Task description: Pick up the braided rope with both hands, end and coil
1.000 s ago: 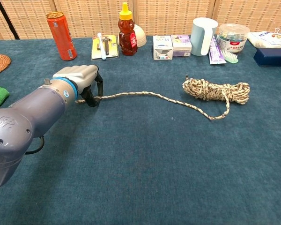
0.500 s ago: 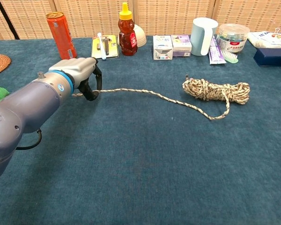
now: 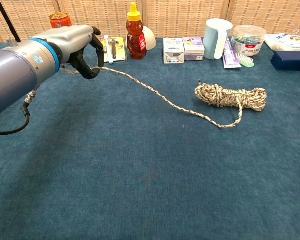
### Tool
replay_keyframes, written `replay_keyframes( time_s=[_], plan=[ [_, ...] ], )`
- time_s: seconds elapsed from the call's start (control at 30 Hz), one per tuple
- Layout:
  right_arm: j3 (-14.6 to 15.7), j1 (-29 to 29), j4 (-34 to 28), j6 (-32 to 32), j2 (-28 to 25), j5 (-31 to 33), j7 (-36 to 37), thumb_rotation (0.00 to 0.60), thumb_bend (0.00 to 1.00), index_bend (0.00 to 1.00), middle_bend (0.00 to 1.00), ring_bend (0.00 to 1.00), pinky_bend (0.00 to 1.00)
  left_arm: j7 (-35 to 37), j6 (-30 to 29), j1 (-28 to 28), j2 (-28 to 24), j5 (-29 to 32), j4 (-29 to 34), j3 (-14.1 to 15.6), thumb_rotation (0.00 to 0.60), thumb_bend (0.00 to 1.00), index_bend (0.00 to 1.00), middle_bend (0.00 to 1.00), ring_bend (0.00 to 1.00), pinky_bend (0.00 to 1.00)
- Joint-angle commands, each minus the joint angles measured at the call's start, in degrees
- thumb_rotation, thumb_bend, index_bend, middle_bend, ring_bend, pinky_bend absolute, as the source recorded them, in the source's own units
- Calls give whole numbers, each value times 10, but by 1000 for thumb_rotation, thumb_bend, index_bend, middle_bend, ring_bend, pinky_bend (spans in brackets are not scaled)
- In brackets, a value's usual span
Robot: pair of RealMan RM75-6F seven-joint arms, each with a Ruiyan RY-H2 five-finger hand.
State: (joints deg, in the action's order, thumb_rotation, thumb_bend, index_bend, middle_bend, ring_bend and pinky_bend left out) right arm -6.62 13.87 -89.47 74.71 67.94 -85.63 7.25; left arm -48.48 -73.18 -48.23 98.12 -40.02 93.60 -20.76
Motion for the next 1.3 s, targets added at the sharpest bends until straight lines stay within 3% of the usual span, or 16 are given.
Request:
replay_keyframes(
  time_s=[0.03, 0.53, 0.8, 1.03, 1.3],
  plan=[
    [-15, 45, -10, -61, -4, 12, 1, 600, 0, 0, 0, 0, 0, -5, -16, 4, -31, -11, 39, -4, 600, 443, 573, 0, 0, 0],
    [-39, 167, 32, -223, 54, 86, -66, 600, 0, 0, 0, 0, 0, -6, -57, 18, -130, -26, 146, -13, 600, 444, 573, 0, 0, 0],
    [-46, 205, 43, -264, 79, 135, -110, 600, 0, 0, 0, 0, 0, 3, -61, 19, -153, -19, 158, -14, 600, 443, 573, 0, 0, 0],
    [-50, 239, 58, -305, 108, 222, -170, 600, 0, 30, 0, 0, 0, 14, -60, 19, -165, -18, 159, -9, 600, 443, 573, 0, 0, 0],
    [-45, 258, 87, -290, 148, 271, -223, 600, 0, 79, 0, 0, 50, 27, -55, 18, -170, -17, 156, -2, 600, 443, 573, 0, 0, 0]
  ],
)
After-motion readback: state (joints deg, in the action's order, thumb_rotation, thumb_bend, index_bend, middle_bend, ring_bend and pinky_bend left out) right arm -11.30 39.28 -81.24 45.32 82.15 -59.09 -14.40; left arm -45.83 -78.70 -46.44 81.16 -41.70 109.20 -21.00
